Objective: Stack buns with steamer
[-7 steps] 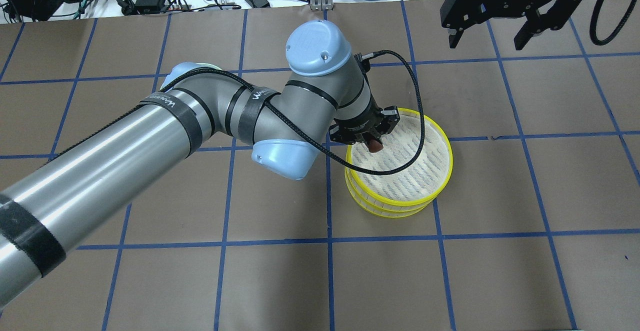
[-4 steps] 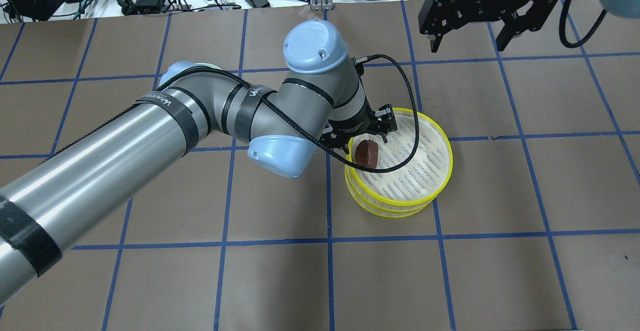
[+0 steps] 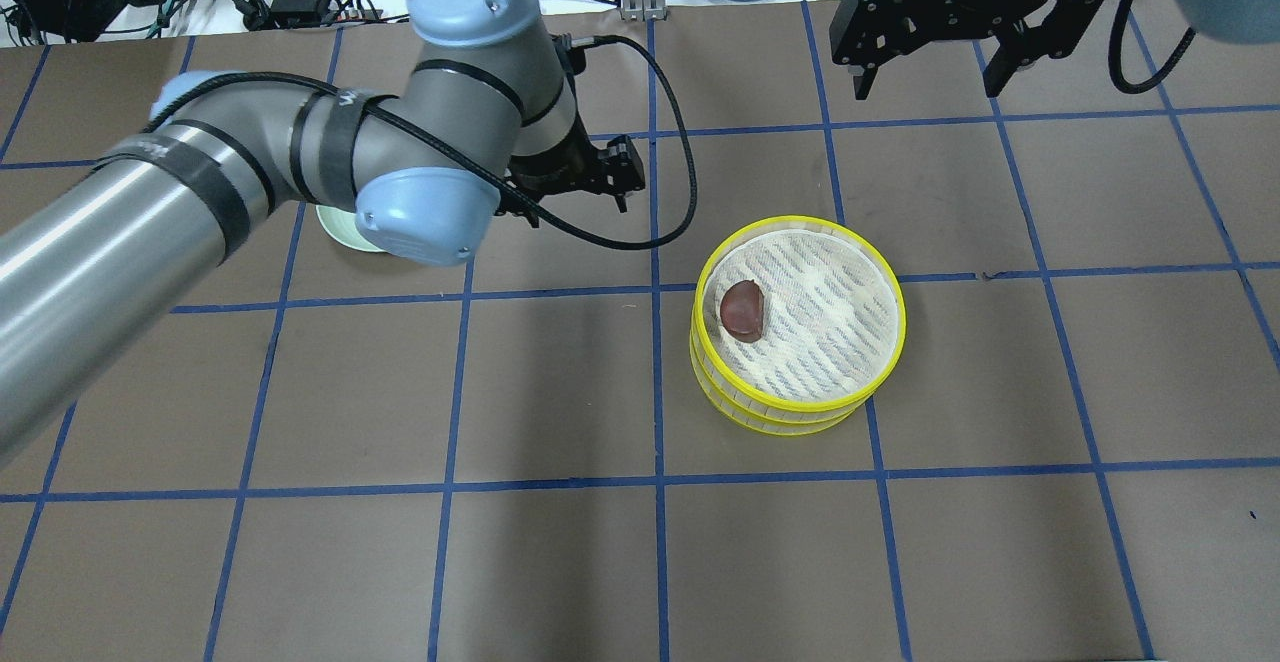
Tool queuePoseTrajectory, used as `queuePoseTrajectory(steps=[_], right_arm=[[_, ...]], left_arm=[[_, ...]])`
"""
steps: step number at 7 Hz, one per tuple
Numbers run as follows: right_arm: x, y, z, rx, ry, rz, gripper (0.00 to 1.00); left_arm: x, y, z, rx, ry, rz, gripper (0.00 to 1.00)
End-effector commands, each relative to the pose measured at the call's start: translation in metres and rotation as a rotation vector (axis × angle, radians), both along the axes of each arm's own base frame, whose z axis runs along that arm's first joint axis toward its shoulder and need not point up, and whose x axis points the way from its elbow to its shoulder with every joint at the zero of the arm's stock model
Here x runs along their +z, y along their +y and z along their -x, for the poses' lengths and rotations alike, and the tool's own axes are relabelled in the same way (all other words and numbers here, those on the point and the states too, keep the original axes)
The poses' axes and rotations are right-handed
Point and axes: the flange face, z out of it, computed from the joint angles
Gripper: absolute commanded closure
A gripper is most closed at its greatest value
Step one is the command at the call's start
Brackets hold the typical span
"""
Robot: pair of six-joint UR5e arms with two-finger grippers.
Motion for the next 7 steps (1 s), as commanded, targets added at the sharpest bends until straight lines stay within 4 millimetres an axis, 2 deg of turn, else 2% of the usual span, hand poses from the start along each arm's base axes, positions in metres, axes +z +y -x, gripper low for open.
queuePoseTrajectory(steps=[1, 2, 3, 4, 5, 7], right_arm=[[0.002, -0.006, 0.004, -0.006, -0.004, 0.03, 0.0], [0.002, -0.006, 0.004, -0.008, -0.004, 0.028, 0.0], [0.002, -0.006, 0.004, -0.008, -0.004, 0.028, 0.0], [0.002, -0.006, 0.004, -0.008, -0.004, 0.028, 0.0], [0.002, -0.006, 0.004, -0.01, -0.002, 0.028, 0.0], [0.001, -0.005, 0.004, -0.01, -0.002, 0.027, 0.0]], left_arm=[[0.07, -0.016, -0.086, -0.048, -0.074, 0.008, 0.0], [0.097, -0.01, -0.122, -0.027, -0.081, -0.037, 0.0], [0.115, 0.0, -0.15, -0.045, -0.127, -0.045, 0.0], [0.132, 0.017, -0.158, -0.156, -0.179, -0.036, 0.0], [0.138, 0.021, -0.164, -0.165, -0.186, -0.029, 0.0], [0.146, 0.028, -0.163, -0.165, -0.179, -0.015, 0.0]])
